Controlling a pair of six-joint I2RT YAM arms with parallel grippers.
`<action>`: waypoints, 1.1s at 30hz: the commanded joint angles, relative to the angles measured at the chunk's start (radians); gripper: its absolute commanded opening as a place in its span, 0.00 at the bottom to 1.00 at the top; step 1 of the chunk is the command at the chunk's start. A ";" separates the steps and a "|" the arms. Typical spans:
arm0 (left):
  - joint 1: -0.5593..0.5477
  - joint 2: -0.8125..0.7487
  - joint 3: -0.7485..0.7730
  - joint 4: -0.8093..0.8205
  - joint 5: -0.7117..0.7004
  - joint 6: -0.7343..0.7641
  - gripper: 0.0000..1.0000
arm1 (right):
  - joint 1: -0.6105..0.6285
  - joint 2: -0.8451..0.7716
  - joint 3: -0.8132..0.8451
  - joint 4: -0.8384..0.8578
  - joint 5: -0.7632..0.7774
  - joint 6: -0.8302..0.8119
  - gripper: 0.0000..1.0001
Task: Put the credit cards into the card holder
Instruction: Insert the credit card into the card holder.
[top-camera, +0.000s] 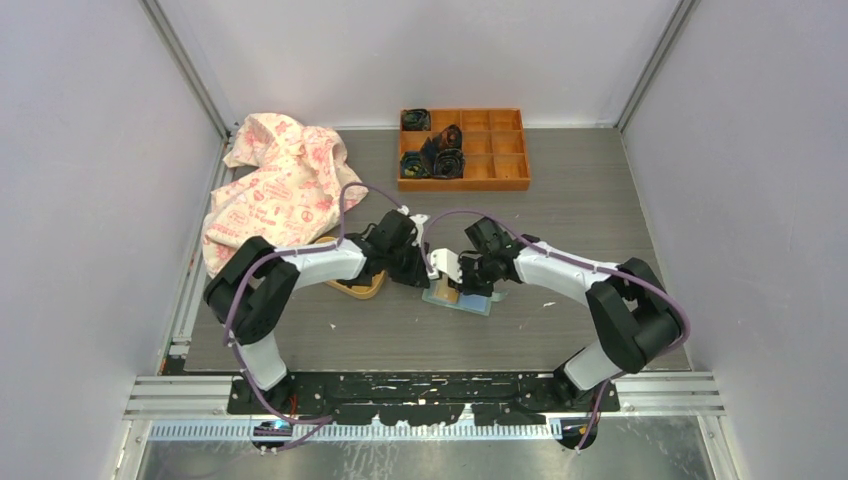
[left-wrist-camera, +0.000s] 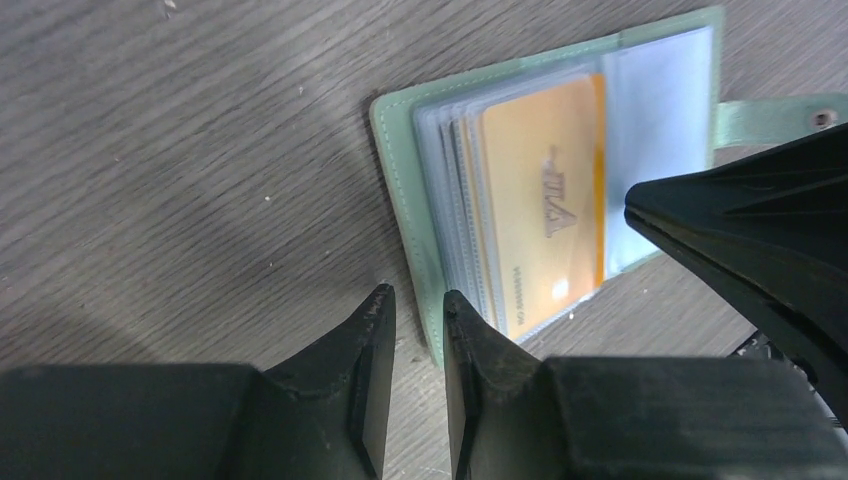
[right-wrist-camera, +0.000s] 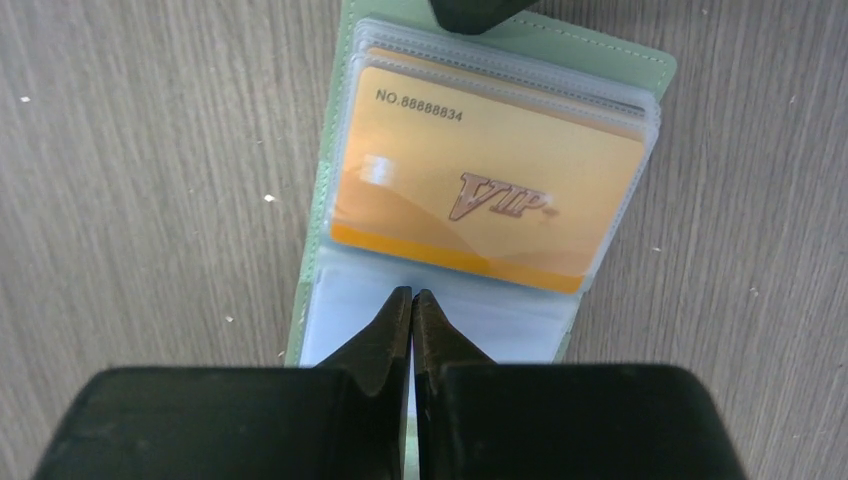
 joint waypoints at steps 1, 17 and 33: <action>-0.004 0.035 0.033 0.048 0.048 0.000 0.25 | 0.039 0.026 0.019 0.109 0.091 0.035 0.08; -0.018 0.003 -0.007 0.073 0.030 -0.032 0.24 | -0.010 -0.096 0.037 0.024 -0.034 0.044 0.18; -0.012 -0.595 0.225 -0.196 -0.073 -0.105 0.80 | -0.480 -0.401 0.174 -0.130 -0.330 0.401 0.99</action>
